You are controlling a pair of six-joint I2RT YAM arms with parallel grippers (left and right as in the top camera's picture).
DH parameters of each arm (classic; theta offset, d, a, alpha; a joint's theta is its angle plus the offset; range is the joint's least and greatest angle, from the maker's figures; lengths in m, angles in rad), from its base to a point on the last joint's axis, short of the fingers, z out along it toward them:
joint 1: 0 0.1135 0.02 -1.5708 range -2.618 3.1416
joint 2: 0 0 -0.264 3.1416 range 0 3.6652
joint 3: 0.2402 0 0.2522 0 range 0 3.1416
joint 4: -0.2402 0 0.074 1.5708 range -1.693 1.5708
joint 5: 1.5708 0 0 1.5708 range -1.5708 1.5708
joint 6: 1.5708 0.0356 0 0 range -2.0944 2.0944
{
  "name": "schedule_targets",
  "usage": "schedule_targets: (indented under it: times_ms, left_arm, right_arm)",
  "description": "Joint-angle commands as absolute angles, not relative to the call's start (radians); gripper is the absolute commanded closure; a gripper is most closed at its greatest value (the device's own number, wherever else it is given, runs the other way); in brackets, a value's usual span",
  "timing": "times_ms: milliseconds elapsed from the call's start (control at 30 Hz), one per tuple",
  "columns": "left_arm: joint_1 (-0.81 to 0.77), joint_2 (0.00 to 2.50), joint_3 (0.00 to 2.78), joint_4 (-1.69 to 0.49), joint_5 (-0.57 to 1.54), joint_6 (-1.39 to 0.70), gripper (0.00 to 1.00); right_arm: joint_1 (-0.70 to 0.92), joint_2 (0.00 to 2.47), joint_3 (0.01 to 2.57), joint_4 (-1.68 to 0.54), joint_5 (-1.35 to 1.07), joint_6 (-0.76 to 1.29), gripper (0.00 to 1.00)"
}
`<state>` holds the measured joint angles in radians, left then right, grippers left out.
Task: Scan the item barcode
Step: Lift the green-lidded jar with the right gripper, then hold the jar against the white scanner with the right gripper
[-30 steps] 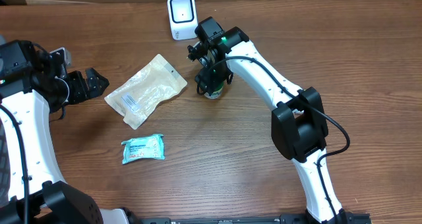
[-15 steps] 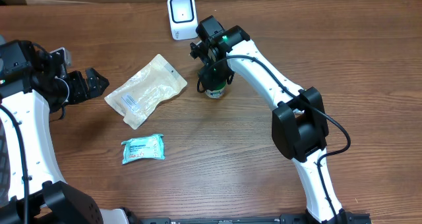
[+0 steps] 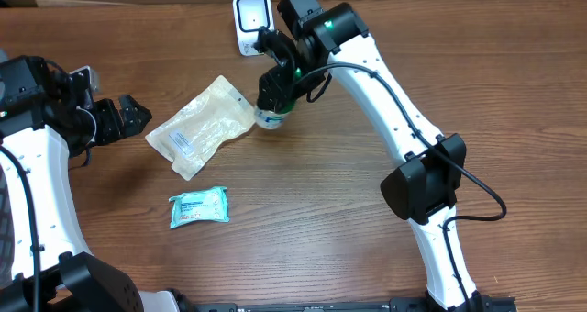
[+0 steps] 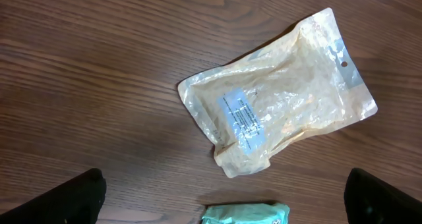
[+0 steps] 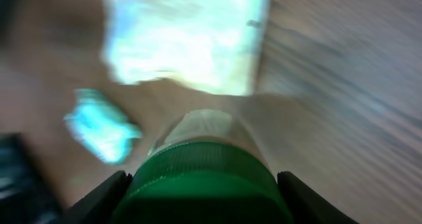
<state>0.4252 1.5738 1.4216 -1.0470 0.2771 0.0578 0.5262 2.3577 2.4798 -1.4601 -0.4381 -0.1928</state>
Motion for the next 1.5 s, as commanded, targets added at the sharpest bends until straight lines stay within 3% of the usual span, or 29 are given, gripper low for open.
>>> schedule_targets:
  times_ms: [0, 200, 533, 733, 1067, 1300, 1467]
  left_arm:
    - [0.418, 1.565, 1.422, -1.043, 0.281, 0.048, 0.0]
    - [0.418, 1.565, 1.422, -1.043, 0.281, 0.048, 0.0]
    - [0.418, 1.565, 1.422, -1.043, 0.281, 0.048, 0.0]
    - [0.418, 1.565, 1.422, -1.043, 0.281, 0.048, 0.0]
    - [0.418, 1.565, 1.422, -1.043, 0.281, 0.048, 0.0]
    - [0.418, 1.565, 1.422, -1.043, 0.281, 0.048, 0.0]
    - [0.418, 1.565, 1.422, -1.043, 0.281, 0.048, 0.01]
  right_arm:
    - [0.501, 2.313, 2.605, -1.495, -0.72, -0.201, 0.47]
    - [0.447, 2.275, 2.746, -1.548, -0.983, -0.27, 0.43]
    - [0.306, 2.218, 2.766, -1.491, -1.411, -0.257, 0.43]
    - [0.245, 2.218, 2.766, -1.489, -1.428, -0.258, 0.47]
    - [0.27, 2.219, 2.765, -1.46, -1.092, -0.258, 0.47]
    - [0.388, 2.244, 2.733, -1.328, -0.476, -0.258, 0.46]
    - [0.469, 2.287, 2.643, -1.111, -0.127, -0.275, 0.47]
